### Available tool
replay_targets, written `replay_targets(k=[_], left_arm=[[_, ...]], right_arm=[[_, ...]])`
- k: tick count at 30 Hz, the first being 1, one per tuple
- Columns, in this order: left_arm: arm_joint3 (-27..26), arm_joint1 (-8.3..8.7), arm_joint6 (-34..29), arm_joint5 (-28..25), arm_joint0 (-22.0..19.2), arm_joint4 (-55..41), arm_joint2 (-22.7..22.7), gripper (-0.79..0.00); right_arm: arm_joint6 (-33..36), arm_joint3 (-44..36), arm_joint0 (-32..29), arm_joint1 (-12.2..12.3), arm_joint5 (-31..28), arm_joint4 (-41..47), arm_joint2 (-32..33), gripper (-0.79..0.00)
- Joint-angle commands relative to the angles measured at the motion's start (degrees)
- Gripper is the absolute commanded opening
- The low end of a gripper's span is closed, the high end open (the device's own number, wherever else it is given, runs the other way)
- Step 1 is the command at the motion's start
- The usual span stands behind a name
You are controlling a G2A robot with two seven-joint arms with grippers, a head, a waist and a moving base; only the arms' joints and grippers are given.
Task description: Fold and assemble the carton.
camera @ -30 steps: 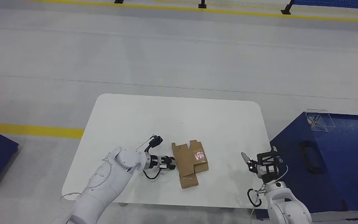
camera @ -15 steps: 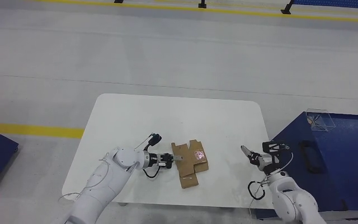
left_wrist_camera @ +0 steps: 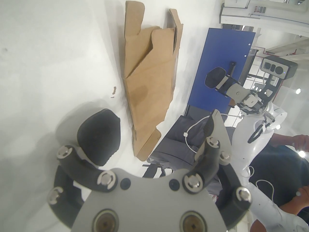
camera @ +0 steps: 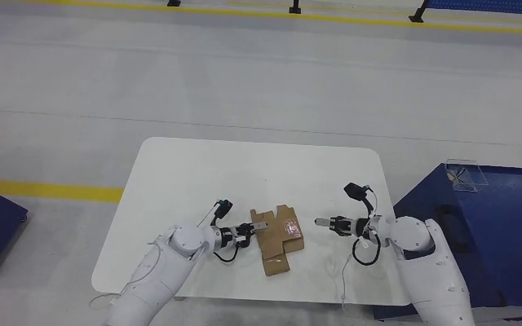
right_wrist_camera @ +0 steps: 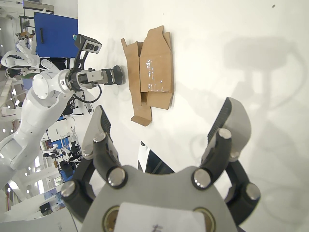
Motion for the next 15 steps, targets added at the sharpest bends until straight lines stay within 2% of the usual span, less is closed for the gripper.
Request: replay_targets(k=[1,4,7,10,12,15], left_arm=[[-1.43,0.29,-1.07,-2.03,0.5,-0.9,-0.85,0.0],[-4.59,1.29,-3.3,-5.5,1.96,-2.1,-3.01,0.0],[-9.38,3.03,-5.09,-9.01,4.71,-2.83,-6.74,0.0],[-15.75,4.87,-6.01,-6.82,7.92,-1.06,-10.34,0.0],[-20.1,5.86,-7.81,-3.5,10.14,-0.66,-12.34,0.0],[-20.1,5.86,-7.81,-3.5,10.14,-0.66,-12.34,0.0]], right_arm=[[-0.03,-0.15,-0.08,0.0,0.0,-0.02,0.01,0.0],[0.55,-1.61,-0.93,0.27,-1.73,2.99,0.89,0.0],[0.84,-2.1,-1.56,0.45,-2.48,8.51,2.34,0.0],[5.85,-0.28,-0.62,0.52,-1.13,18.23,3.17,0.0],[7.54,0.67,-0.01,0.63,-0.8,20.89,3.5,0.0],[7.54,0.67,-0.01,0.63,-0.8,20.89,3.5,0.0]])
